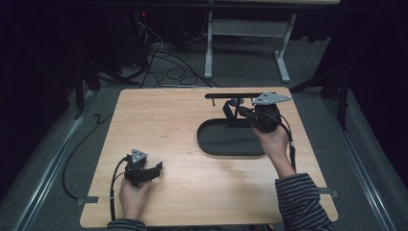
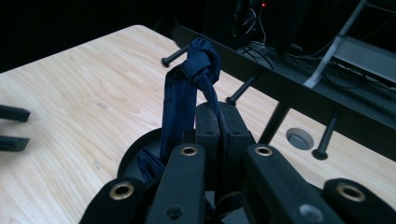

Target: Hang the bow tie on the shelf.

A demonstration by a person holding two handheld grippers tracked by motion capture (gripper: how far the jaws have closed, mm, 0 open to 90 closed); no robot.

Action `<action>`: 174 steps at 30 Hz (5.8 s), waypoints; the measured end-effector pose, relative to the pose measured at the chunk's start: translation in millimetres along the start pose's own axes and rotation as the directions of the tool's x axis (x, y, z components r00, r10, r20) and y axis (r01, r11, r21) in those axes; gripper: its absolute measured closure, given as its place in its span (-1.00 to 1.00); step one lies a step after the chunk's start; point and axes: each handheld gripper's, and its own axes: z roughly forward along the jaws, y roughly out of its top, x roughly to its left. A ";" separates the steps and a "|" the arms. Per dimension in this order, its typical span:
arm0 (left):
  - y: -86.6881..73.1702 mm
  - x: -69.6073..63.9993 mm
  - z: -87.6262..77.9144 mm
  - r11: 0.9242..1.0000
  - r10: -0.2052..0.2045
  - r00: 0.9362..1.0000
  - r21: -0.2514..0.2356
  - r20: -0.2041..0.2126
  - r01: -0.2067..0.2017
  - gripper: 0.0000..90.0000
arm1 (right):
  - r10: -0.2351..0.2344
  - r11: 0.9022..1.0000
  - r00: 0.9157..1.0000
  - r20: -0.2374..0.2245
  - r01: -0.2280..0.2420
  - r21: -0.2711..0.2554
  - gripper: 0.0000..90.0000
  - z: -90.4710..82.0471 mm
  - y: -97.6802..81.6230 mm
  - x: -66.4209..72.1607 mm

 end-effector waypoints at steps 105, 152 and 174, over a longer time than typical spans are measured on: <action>-0.2 -0.2 -0.1 1.000 0.000 1.000 -0.001 0.001 0.000 -0.35 | 0.128 0.988 0.991 0.039 -0.131 0.082 0.45 -14.5 -23.3 -22.1; 0.0 -1.0 0.0 1.000 0.007 1.000 0.004 -0.003 -0.007 -0.36 | 0.190 0.981 0.982 -0.003 -0.190 0.046 0.22 -37.8 -72.4 -8.9; -0.1 -1.3 0.0 1.000 0.007 1.000 0.004 -0.003 -0.007 -0.36 | 0.194 0.979 0.980 -0.031 -0.192 0.070 0.11 -30.0 -102.8 7.4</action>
